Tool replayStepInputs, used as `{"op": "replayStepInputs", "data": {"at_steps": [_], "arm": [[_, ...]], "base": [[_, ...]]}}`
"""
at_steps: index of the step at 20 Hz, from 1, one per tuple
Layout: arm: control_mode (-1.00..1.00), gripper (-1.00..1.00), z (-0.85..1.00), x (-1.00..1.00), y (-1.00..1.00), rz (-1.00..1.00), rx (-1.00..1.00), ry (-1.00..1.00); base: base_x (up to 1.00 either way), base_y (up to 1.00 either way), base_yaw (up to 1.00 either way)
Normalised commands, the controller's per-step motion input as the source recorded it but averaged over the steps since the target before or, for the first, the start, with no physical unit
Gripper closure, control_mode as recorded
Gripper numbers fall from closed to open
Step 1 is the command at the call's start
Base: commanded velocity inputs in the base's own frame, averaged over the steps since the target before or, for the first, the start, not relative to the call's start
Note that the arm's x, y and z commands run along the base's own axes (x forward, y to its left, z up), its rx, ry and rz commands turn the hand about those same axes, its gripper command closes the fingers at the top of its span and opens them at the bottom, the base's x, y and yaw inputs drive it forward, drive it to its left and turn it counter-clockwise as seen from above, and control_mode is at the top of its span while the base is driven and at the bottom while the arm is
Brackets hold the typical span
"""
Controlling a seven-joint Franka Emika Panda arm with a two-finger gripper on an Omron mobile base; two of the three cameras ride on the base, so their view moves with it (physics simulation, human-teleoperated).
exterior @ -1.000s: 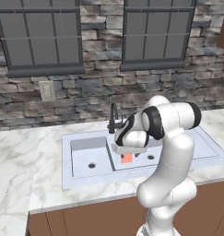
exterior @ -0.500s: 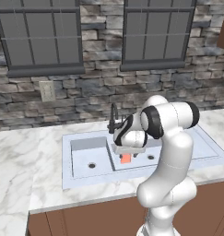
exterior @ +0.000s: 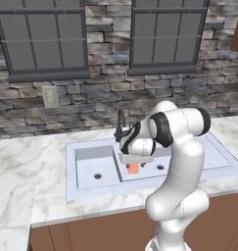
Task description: Pick up the bar soap and bar soap from the sink, and place them back in the cabinet, and close the cabinet door.
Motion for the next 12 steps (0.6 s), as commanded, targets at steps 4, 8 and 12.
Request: {"op": "replayStepInputs", "data": {"at_steps": [4,8,12], "arm": [[-1.0,1.0,-0.28,0.0,0.0,0.0,0.0,0.02],[-1.0,1.0,-0.21,0.0,0.0,0.0,0.0,0.01],[-1.0,1.0,-0.15,-0.03,0.0,0.0,0.0,0.0]], "base": [[0.0,0.0,0.0],[0.0,0.0,0.0],[0.0,0.0,0.0]]}}
